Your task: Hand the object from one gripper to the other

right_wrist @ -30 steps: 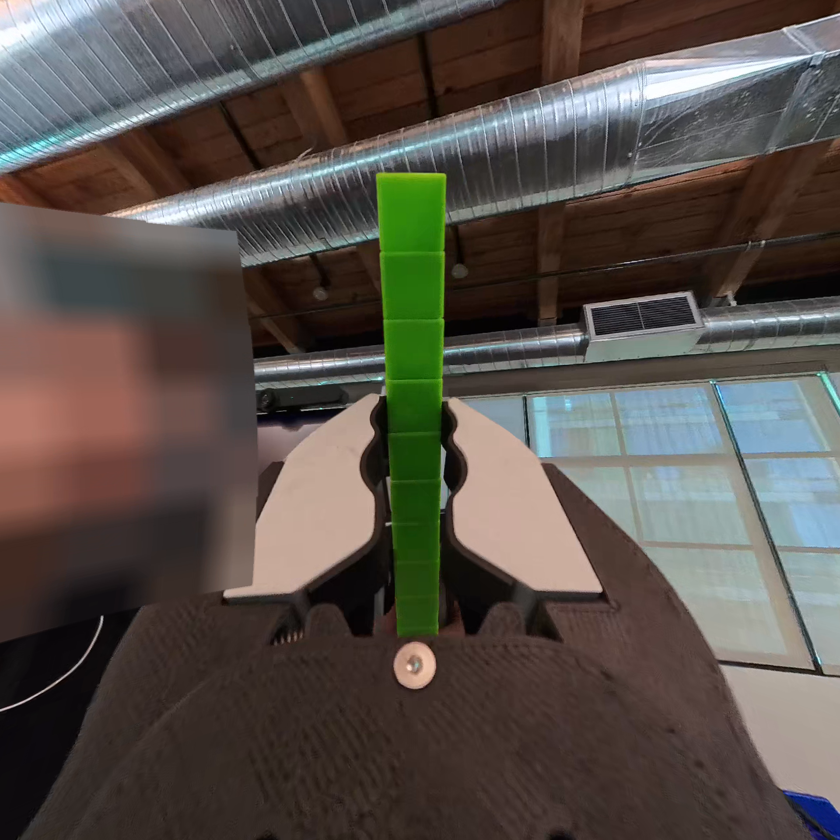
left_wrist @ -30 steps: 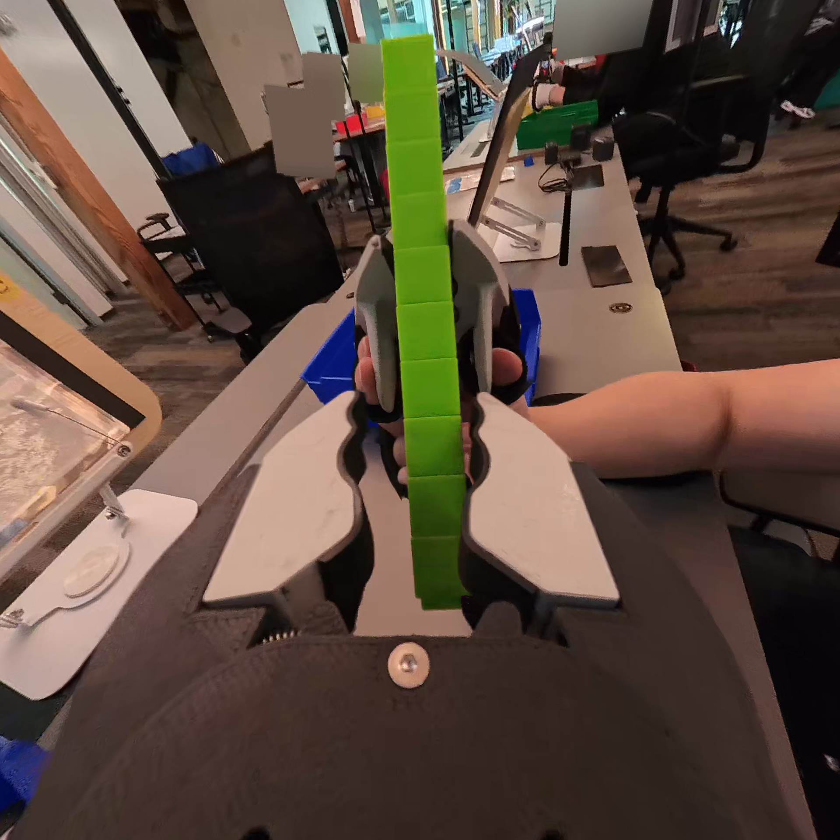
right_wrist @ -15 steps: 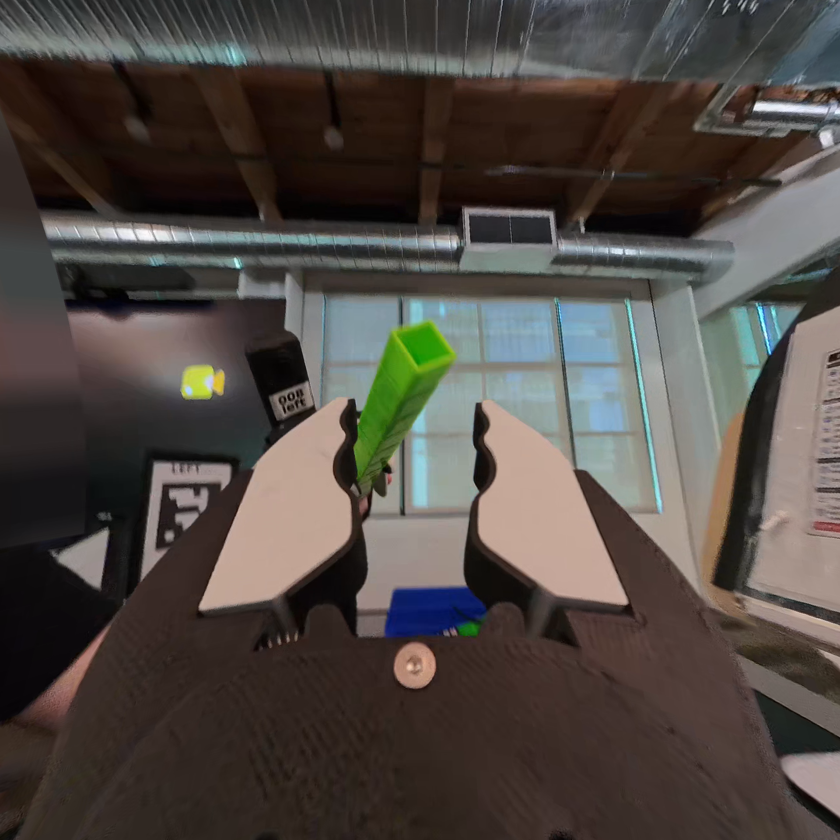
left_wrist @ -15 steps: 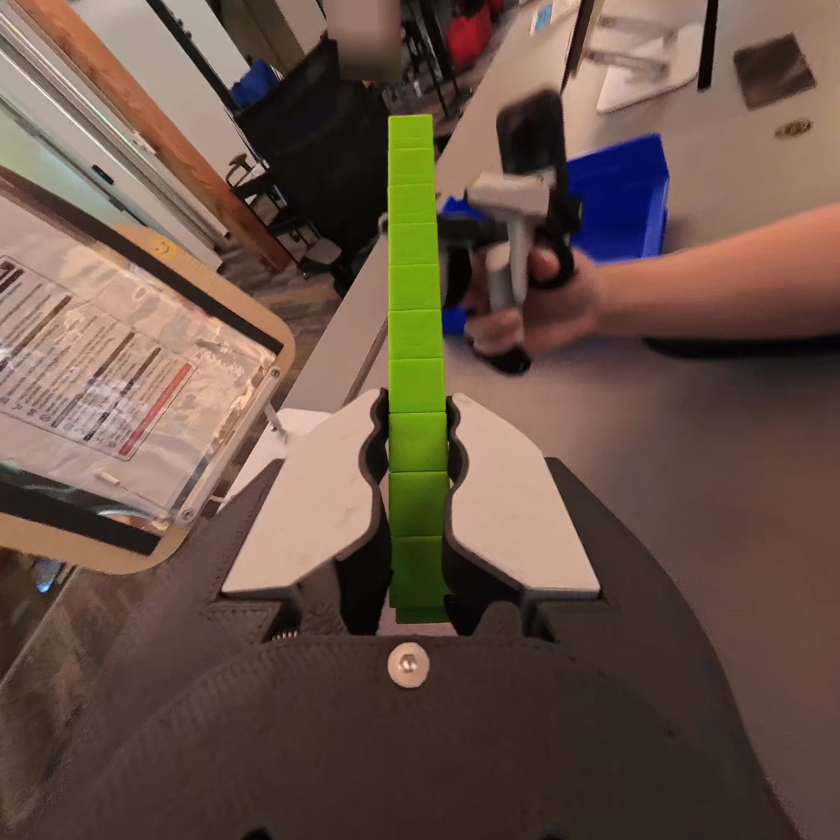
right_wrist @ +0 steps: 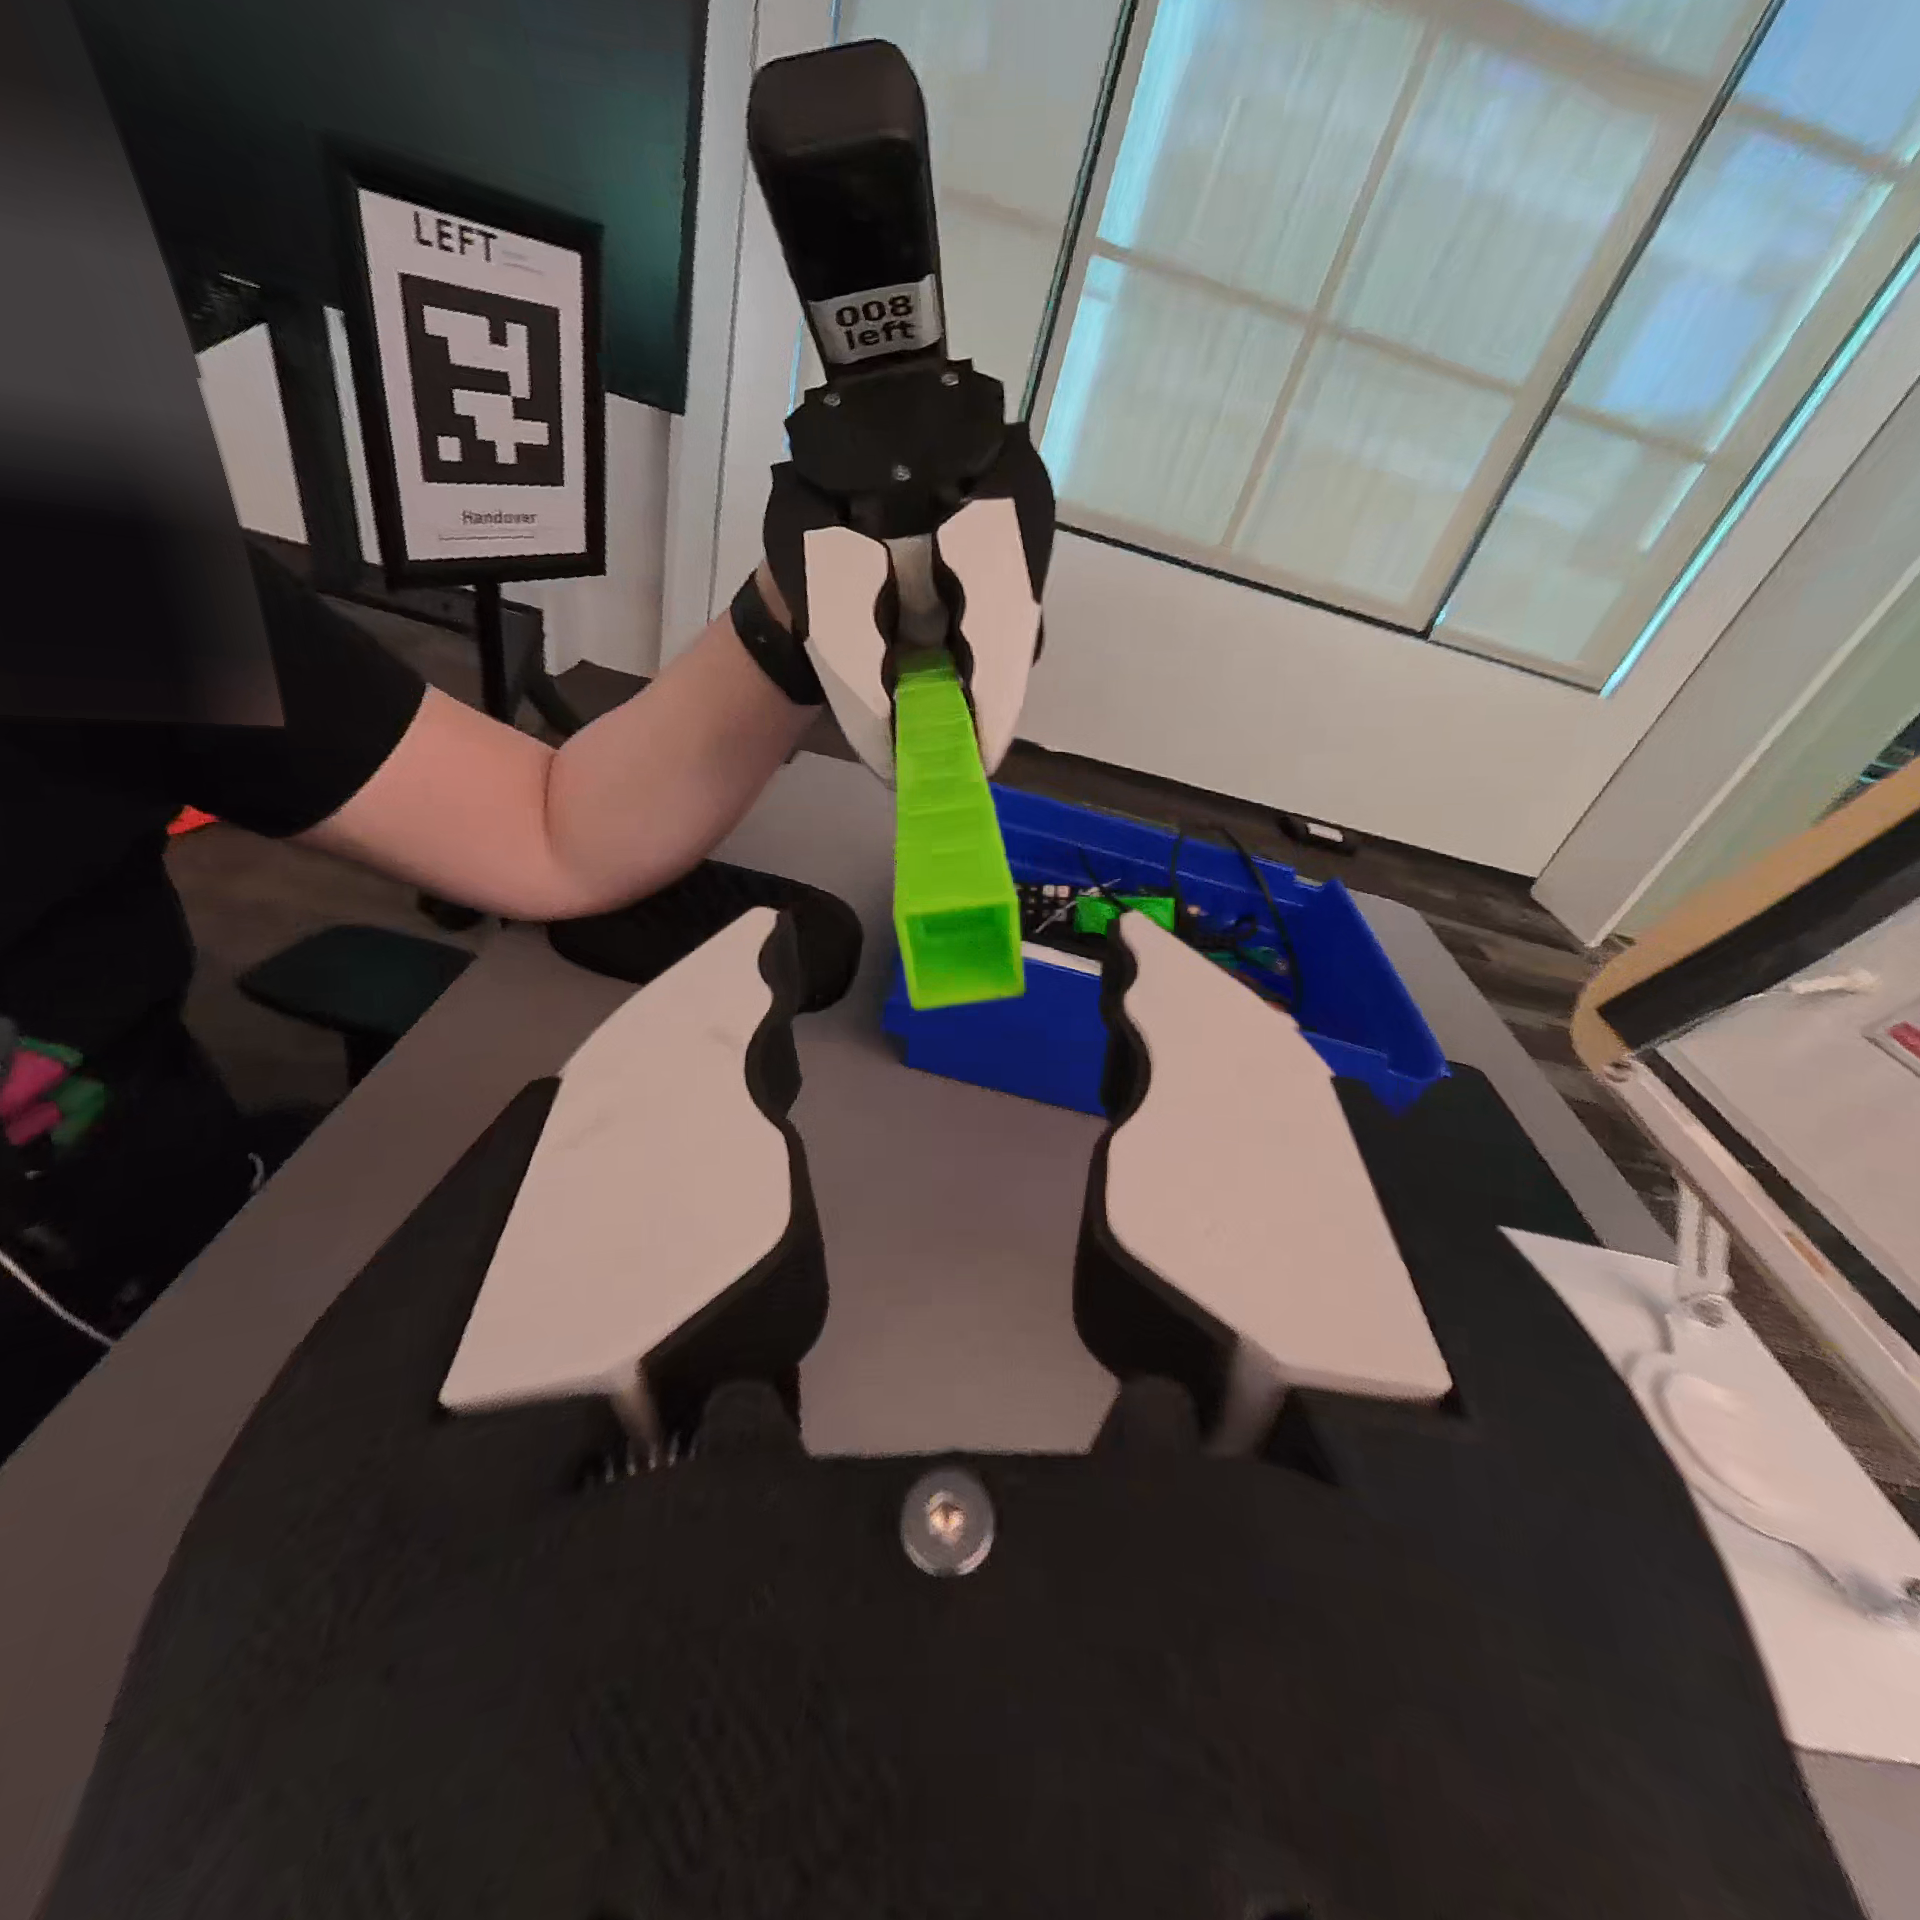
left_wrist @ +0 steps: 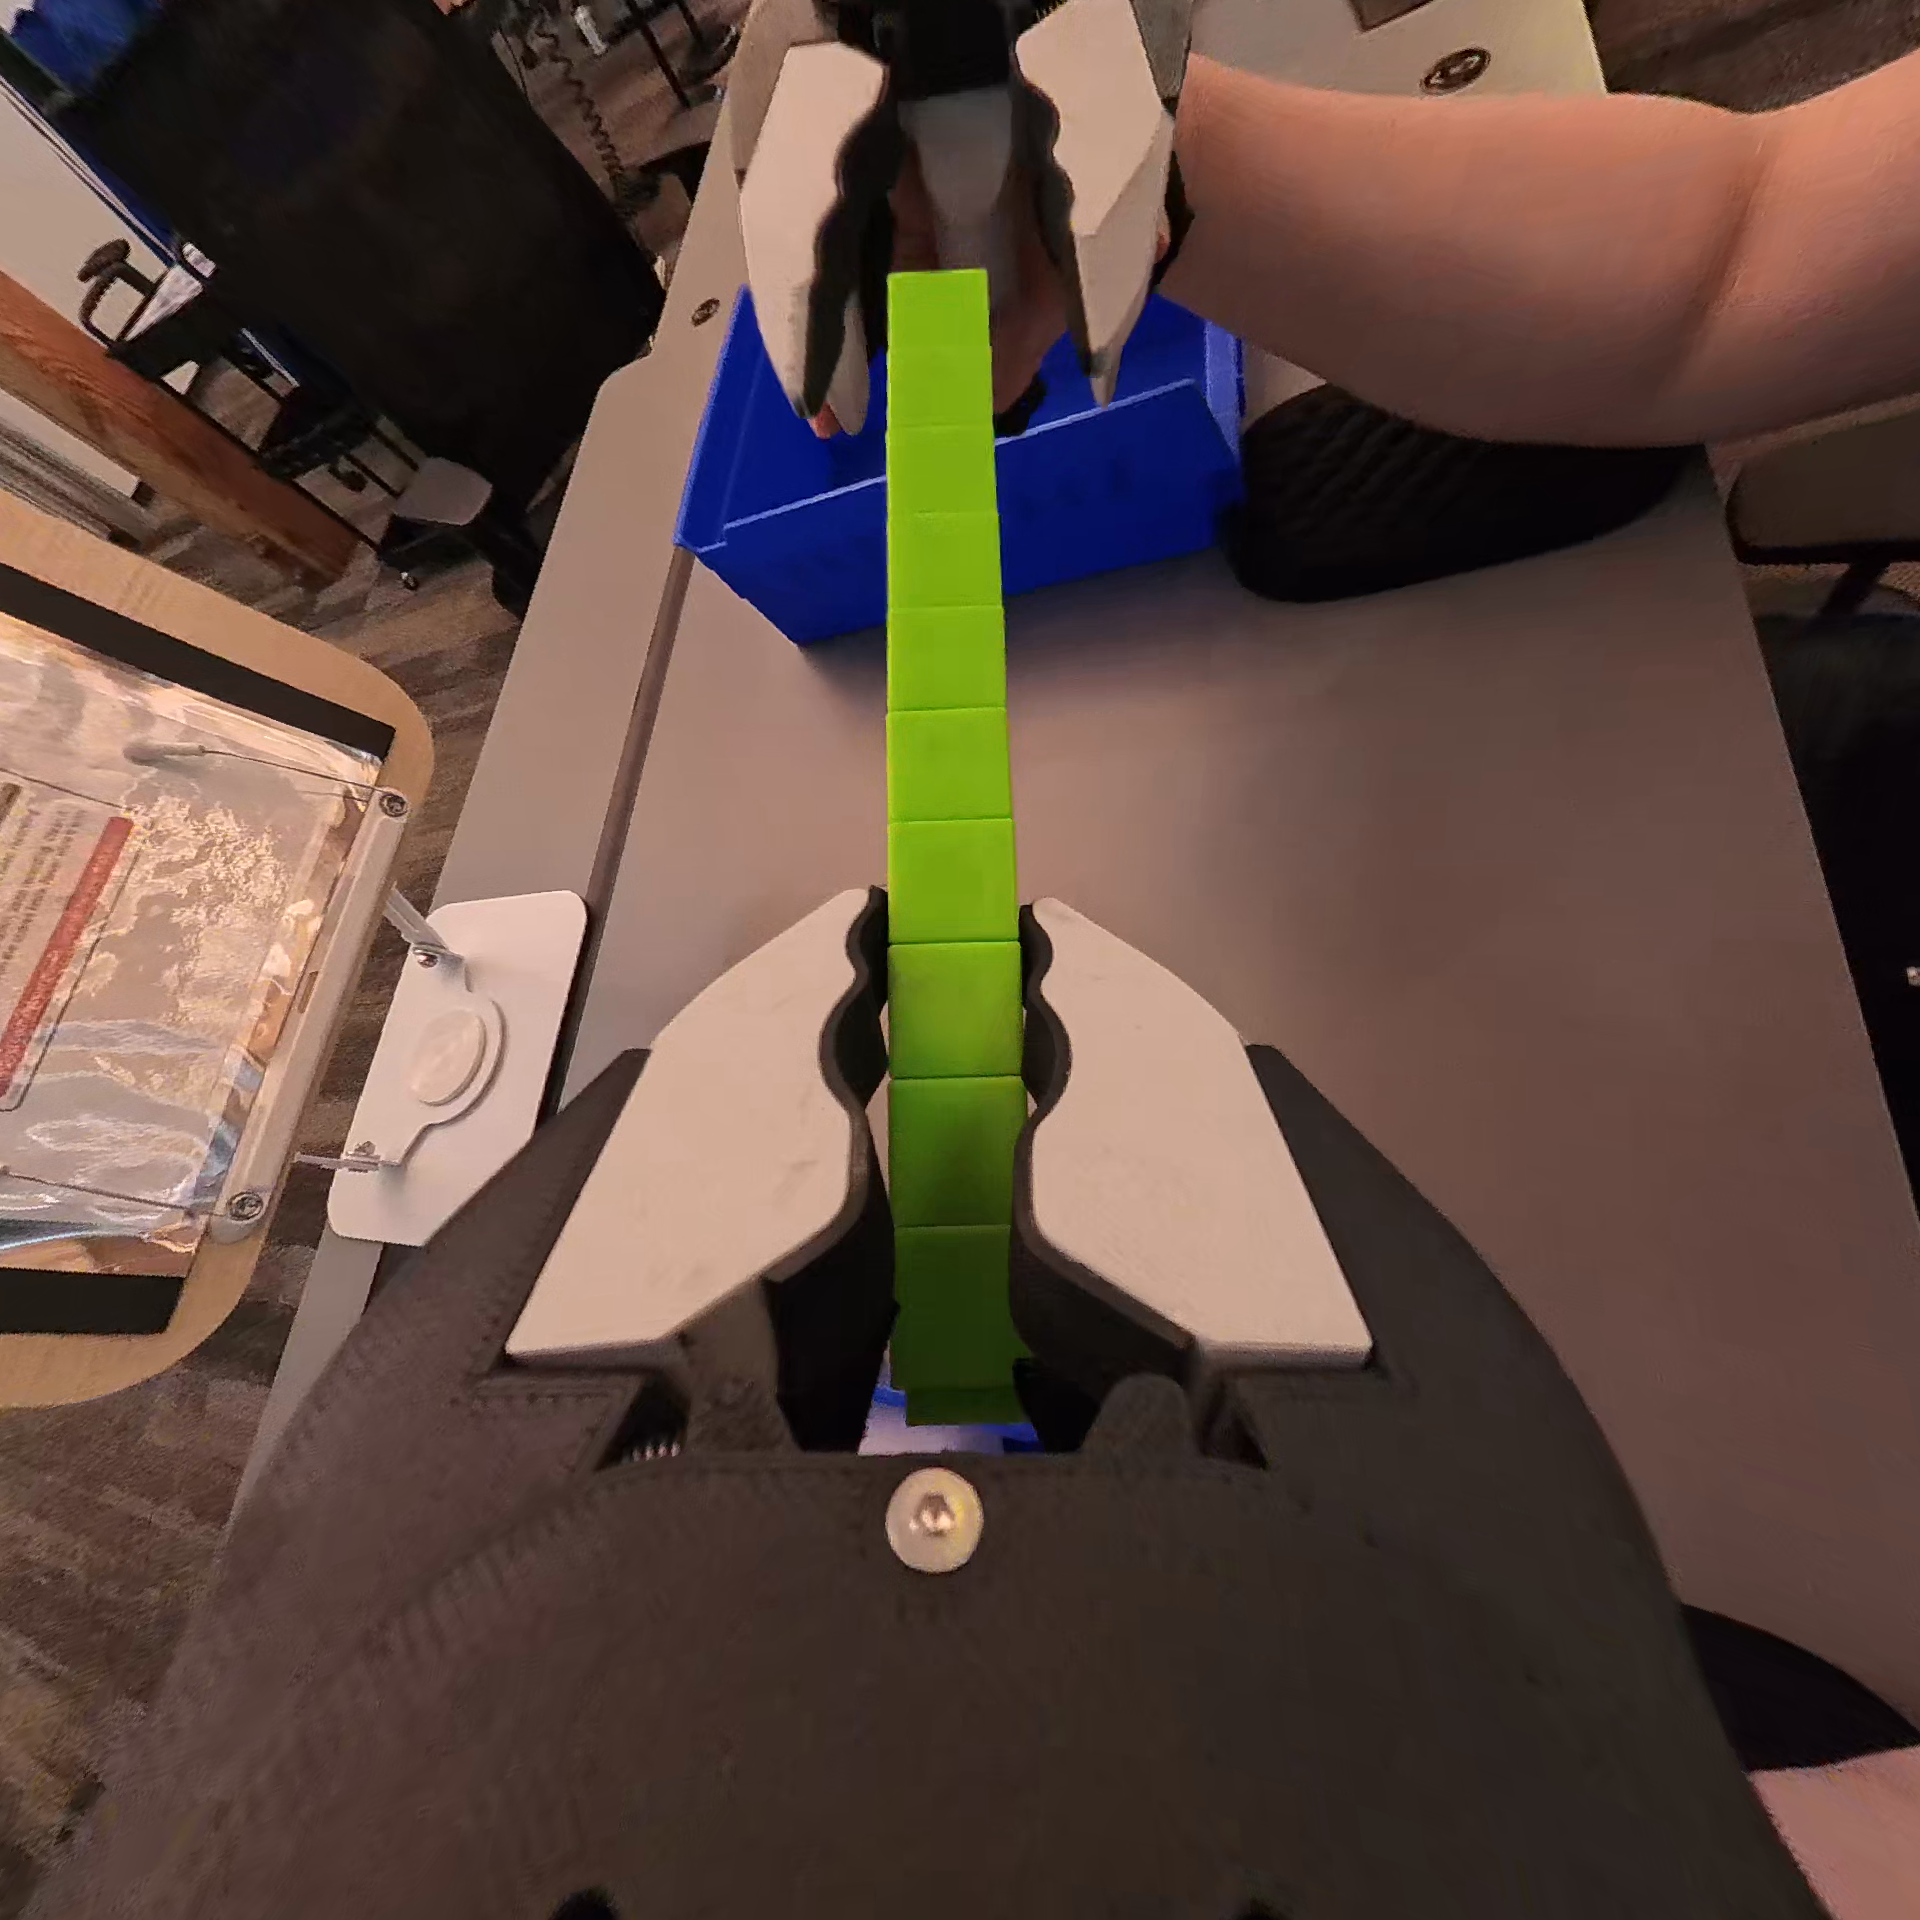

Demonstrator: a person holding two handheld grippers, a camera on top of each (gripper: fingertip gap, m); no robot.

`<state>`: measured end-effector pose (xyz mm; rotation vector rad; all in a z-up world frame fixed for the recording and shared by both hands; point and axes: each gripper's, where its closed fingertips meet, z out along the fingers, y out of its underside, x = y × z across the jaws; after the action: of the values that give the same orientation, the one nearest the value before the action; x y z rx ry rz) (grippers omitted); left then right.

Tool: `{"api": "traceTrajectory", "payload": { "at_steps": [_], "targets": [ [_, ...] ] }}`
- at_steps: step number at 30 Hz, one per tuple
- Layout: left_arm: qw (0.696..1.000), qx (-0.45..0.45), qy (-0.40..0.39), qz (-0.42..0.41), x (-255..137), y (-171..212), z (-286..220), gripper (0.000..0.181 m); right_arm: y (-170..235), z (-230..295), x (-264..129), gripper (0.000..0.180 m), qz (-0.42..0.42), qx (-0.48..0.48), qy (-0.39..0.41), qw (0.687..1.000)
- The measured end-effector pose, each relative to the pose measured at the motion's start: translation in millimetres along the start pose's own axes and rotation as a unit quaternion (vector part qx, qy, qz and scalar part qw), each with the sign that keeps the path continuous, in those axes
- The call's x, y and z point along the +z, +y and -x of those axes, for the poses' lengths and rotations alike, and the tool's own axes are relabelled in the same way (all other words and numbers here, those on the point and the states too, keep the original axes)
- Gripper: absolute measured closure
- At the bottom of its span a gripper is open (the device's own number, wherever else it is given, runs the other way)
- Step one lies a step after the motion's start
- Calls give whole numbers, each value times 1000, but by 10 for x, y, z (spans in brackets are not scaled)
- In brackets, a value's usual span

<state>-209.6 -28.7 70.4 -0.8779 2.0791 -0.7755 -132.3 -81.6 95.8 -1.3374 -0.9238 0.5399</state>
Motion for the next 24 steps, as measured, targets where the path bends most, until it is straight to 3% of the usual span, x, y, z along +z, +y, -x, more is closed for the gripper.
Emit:
{"api": "traceTrajectory", "payload": {
  "at_steps": [13, 24],
  "targets": [
    [1000, 1, 22, -10, 34, -40, -70, 159, -19, 73, 122, 153, 3, 10, -25, 1000],
    [999, -14, 33, -25, 16, -80, -85, 159, -64, 66, 157, 157, 1, 8, -25, 1000]
  ]
}}
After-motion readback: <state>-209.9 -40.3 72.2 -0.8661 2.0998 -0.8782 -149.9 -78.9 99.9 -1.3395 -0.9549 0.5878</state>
